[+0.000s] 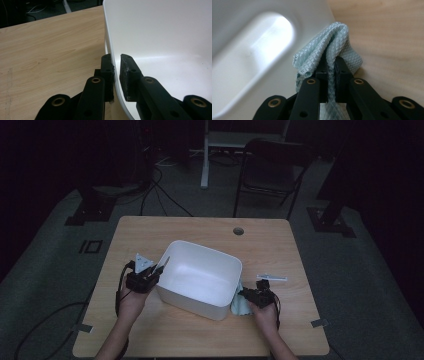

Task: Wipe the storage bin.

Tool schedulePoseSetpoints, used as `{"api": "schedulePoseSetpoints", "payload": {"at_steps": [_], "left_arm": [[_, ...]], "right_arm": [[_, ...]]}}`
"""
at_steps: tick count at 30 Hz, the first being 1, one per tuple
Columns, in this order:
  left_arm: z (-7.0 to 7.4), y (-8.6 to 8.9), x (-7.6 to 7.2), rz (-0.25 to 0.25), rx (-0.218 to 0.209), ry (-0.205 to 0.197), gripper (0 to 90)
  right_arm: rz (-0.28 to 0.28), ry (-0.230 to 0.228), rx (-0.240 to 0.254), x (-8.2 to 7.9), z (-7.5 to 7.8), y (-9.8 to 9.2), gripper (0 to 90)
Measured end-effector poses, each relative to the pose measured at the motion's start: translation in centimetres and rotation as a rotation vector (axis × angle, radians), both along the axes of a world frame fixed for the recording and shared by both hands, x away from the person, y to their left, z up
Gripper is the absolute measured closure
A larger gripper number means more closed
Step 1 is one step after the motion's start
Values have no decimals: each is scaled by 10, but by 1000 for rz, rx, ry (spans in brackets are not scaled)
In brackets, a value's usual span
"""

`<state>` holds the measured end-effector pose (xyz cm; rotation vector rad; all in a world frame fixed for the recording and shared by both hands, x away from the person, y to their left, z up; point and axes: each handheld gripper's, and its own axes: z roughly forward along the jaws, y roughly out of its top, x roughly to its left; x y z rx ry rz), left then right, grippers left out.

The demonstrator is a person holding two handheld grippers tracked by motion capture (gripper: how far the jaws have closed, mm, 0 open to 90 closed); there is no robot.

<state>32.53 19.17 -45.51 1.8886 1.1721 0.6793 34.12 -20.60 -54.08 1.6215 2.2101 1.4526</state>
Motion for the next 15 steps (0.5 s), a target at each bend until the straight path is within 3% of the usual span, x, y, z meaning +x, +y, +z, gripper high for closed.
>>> {"api": "schedulePoseSetpoints", "payload": {"at_steps": [5,8,11,15], "left_arm": [[0,-3,-1,35,10,-3,816],[1,-4,-1,32,21,-6,817],[1,-4,-1,16,20,-3,817],[1,-5,-1,12,25,-1,817]], "right_arm": [[3,-10,16,-4,9,0,841],[23,-58,50,-16,26,-2,841],[18,-78,22,-17,27,-1,841],[13,-46,19,-14,16,0,842]]}}
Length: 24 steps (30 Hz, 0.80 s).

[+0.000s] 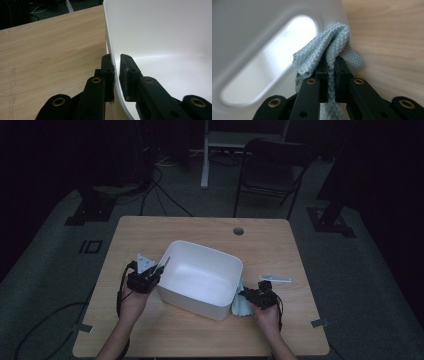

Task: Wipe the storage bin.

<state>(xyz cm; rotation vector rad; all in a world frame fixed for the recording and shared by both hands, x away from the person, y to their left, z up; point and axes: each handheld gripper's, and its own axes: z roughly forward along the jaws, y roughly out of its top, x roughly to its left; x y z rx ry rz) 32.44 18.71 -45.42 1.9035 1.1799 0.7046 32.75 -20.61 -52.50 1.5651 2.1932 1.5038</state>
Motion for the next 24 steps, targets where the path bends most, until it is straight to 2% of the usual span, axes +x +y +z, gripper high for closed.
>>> {"api": "schedulePoseSetpoints", "payload": {"at_steps": [2,3,4,6,9,12,13,14,15,18,19,21,23,24], "left_arm": [[0,0,0,0,1,0,816],[0,0,0,6,3,0,816],[0,0,0,6,3,0,815],[0,-1,-1,27,-1,-3,815],[-1,-2,-1,45,-7,-6,817],[0,-2,-2,47,-1,-8,820],[-1,-3,-2,49,2,-11,823],[-1,-3,-2,47,-2,-12,823],[-1,-3,-2,46,-8,-9,822],[-1,-2,-2,29,-23,-6,822],[-1,-2,-2,28,-21,-5,818],[0,-3,-2,27,-7,-3,816],[0,-3,-1,28,-5,0,815],[0,-2,-1,27,-6,1,815]], "right_arm": [[-1,5,4,1,-2,0,842],[-2,25,-23,4,-7,2,842],[-2,25,-23,4,-7,2,842],[1,65,-22,8,-17,2,841],[19,48,-17,5,-9,1,840],[51,28,33,-7,1,-3,840],[66,18,27,-14,5,-2,840],[66,18,27,-14,5,-2,840],[60,-1,18,-22,9,1,840],[57,-19,7,-22,8,2,840],[49,-10,16,-20,6,2,841],[48,-19,-16,-18,5,4,841],[39,8,-44,-12,-6,6,842],[39,8,-44,-12,-6,6,842]]}}
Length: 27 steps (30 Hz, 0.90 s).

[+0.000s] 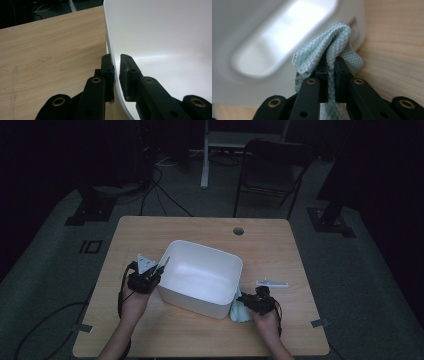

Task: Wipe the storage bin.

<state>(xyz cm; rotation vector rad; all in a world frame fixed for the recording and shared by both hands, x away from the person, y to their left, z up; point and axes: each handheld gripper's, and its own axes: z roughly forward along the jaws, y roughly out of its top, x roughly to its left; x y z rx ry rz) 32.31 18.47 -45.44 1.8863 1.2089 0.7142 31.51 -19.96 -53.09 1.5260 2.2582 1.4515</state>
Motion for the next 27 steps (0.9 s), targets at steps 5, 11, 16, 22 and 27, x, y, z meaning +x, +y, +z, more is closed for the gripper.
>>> {"api": "schedulePoseSetpoints", "payload": {"at_steps": [5,11,16,22,27], "left_arm": [[0,-1,-1,24,7,-7,813],[0,-2,-1,34,6,-13,821],[-1,-1,0,10,-6,-10,820],[-1,-1,0,24,-26,-6,817],[-1,-3,0,39,-8,-12,815]], "right_arm": [[-5,38,-7,9,-10,0,841],[49,-6,17,-10,9,-2,840],[53,-21,5,-11,10,0,841],[46,42,-40,0,-11,2,840],[37,44,-50,-1,-8,3,839]]}}
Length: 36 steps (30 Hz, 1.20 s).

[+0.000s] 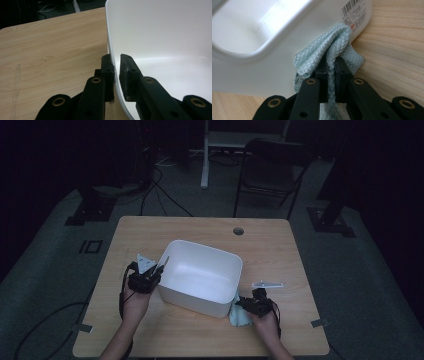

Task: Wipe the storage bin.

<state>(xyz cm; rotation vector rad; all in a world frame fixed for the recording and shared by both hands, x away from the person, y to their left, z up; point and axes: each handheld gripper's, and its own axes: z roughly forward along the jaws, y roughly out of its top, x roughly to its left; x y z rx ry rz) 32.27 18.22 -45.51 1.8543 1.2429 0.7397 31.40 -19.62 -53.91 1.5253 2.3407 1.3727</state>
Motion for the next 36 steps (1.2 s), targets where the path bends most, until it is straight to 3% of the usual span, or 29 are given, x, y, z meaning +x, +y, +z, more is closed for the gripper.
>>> {"api": "schedulePoseSetpoints", "payload": {"at_steps": [3,4,6,8,10,12,13,18,19,24,29,31,32,33,36], "left_arm": [[0,-1,0,5,12,-7,817],[0,-2,0,7,18,-9,818],[0,-2,-1,10,24,-10,821],[0,-3,-1,12,29,-13,823],[0,-3,-1,12,29,-11,824],[1,-3,0,-4,22,-3,823],[1,-3,0,-12,23,4,823],[2,-2,2,-35,34,13,820],[2,-2,2,-35,32,13,820],[1,-1,2,-29,30,8,815],[1,-3,0,2,37,-7,822],[1,-4,0,8,48,-9,826],[1,-4,0,11,50,-9,828],[1,-4,0,11,50,-9,828],[1,-4,0,10,55,-10,826]], "right_arm": [[17,-2,49,-9,8,-3,839],[36,-24,84,-20,17,-4,838],[45,-34,92,-24,21,-4,839],[65,-70,116,-39,32,-4,838],[70,-74,125,-44,34,-4,838],[63,-119,66,-50,37,2,838],[63,-119,66,-50,37,2,838],[37,-87,48,-41,26,4,840],[26,-63,23,-34,17,5,840],[14,0,1,-23,-2,6,840],[16,18,18,-27,2,5,840],[32,-6,46,-36,13,4,839],[38,-43,68,-44,24,4,838],[38,-43,68,-44,24,4,838],[53,-140,85,-57,49,3,838]]}}
